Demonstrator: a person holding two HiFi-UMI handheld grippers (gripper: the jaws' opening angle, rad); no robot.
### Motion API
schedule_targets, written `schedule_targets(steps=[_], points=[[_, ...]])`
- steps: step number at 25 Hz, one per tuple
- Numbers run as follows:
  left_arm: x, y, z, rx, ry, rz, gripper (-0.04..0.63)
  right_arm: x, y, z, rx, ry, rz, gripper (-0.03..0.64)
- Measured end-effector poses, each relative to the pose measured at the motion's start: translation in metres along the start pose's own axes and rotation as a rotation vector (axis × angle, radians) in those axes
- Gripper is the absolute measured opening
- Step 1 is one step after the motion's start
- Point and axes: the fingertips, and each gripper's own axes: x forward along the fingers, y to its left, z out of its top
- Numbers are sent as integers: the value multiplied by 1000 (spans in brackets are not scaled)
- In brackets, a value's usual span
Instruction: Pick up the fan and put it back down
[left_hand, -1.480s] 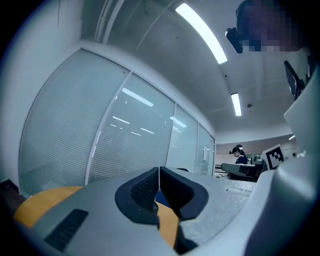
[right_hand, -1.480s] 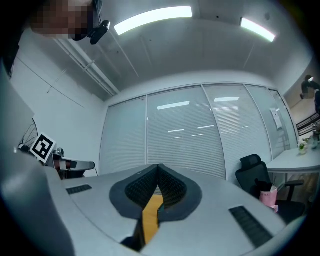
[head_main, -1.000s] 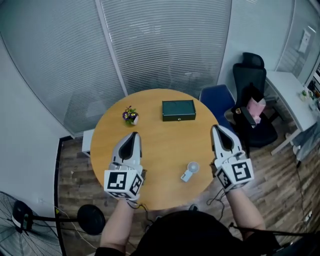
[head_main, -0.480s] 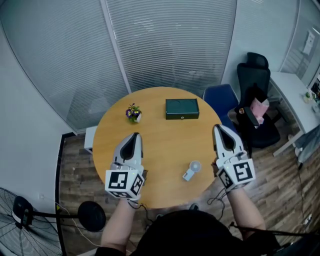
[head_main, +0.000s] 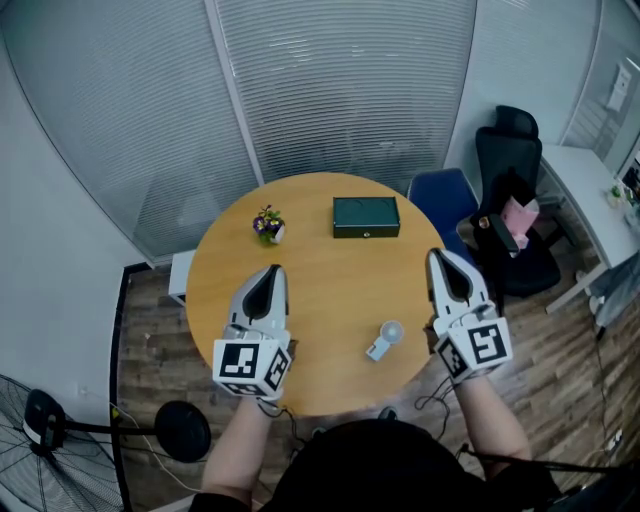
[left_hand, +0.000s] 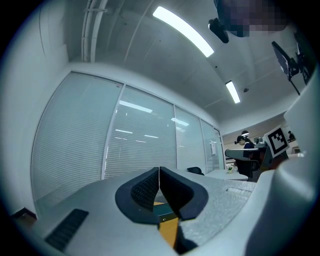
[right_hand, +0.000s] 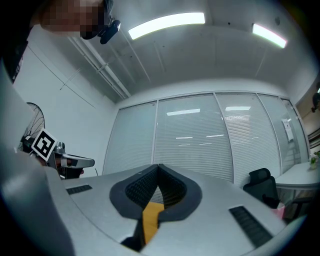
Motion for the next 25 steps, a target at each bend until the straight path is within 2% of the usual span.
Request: schedule_targets(steps=[14,25], points=[[-2,7,0,-14,-2,-17,9,1,9,4,-5,2,-14,5],[-22,34,-3,-16,6,-14,9,6,29,0,-13,13,-23,5]])
